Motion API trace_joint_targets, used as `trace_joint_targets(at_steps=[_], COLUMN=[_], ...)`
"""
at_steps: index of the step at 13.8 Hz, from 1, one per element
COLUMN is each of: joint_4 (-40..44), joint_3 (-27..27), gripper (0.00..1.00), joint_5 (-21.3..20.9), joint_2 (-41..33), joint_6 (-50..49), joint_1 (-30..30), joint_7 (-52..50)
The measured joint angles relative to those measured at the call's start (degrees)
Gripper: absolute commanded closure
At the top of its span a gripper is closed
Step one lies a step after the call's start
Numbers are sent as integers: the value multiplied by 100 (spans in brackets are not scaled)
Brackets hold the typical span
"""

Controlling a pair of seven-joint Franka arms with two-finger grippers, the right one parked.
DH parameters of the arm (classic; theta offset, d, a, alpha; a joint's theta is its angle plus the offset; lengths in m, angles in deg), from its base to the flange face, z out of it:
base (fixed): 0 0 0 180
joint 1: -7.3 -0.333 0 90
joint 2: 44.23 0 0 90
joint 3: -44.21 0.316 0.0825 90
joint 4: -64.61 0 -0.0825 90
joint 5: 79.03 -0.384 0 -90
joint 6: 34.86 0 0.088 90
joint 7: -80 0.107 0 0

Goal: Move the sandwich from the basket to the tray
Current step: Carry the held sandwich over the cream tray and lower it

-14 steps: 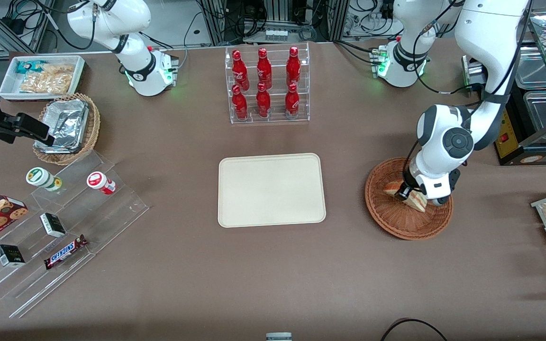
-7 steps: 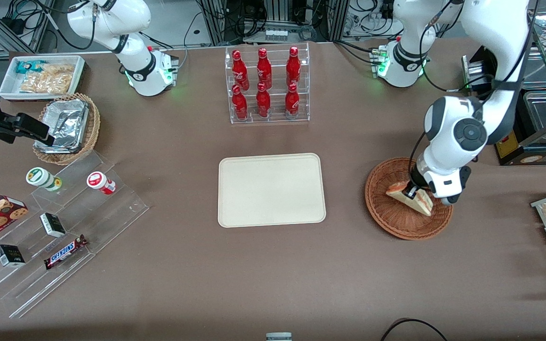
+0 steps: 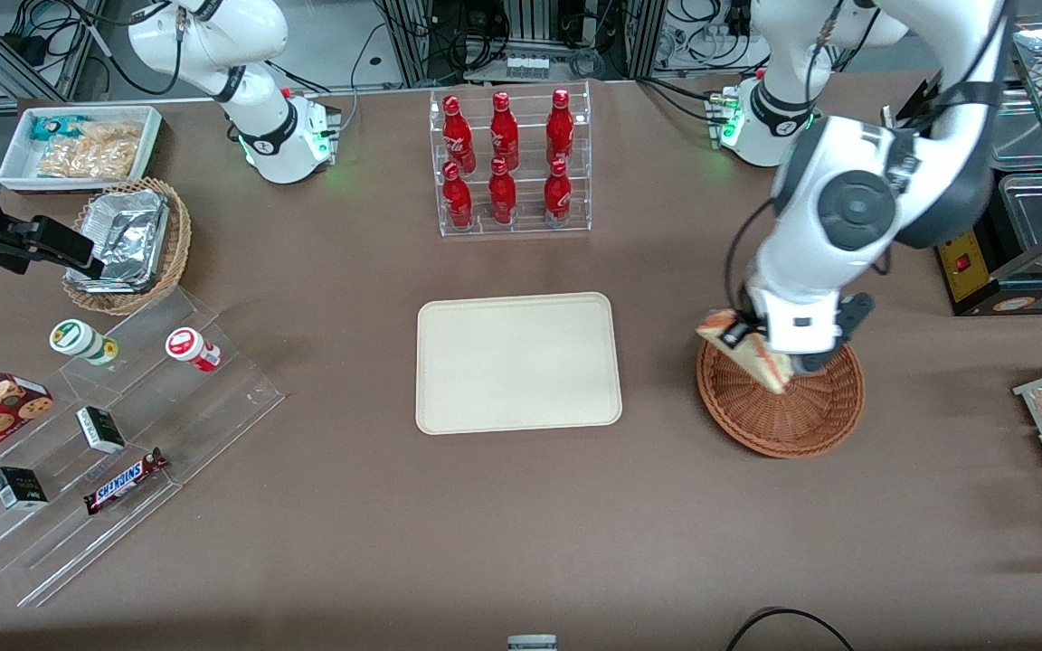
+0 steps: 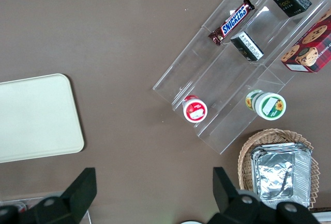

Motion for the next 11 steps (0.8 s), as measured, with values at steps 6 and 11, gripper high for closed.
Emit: trace_joint_targets(at_steps=[6,11], joint_4=[978,1433], joint_3=[-21,-25], gripper=[73,73], joint_5=[0,-2], joint_2=[1188,2080], joint_6=[24,862], joint_1=[1260,1963], joint_7=[-6,36])
